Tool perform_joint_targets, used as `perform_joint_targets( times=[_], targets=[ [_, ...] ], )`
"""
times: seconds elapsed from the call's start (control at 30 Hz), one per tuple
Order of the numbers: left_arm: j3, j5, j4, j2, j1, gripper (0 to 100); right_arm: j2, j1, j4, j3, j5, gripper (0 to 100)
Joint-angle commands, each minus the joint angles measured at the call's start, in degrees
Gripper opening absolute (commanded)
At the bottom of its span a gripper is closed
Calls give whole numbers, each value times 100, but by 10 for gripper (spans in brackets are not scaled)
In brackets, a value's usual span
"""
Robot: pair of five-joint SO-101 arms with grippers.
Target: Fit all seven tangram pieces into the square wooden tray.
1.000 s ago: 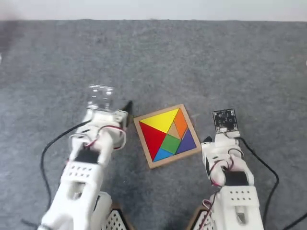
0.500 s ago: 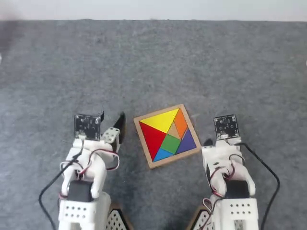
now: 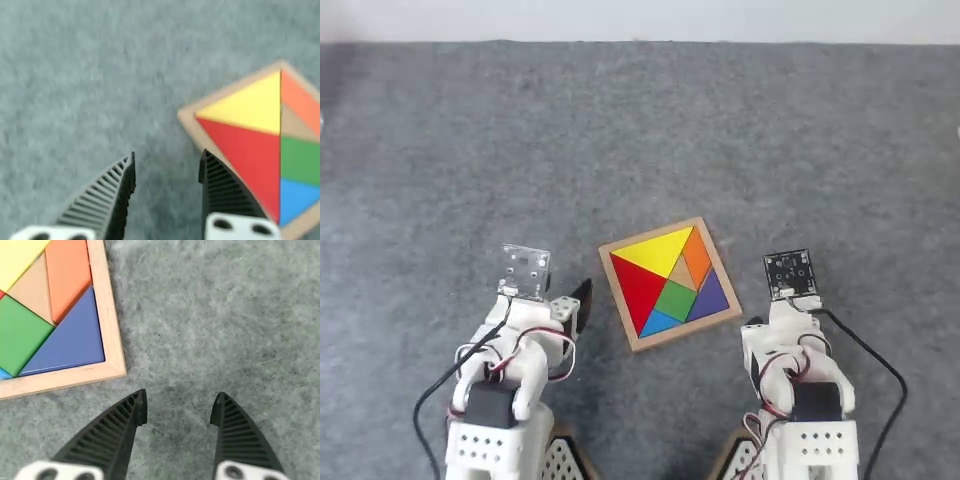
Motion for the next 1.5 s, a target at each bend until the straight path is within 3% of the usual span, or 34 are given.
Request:
perform_joint_targets(
  times=[0.0, 1.47],
  targets=[
    [-57, 53, 844, -35, 18, 205, -101, 48, 66, 70, 79, 209],
    [-57, 70, 1037, -62, 18, 204, -84, 48, 66, 70, 79, 209]
  ],
)
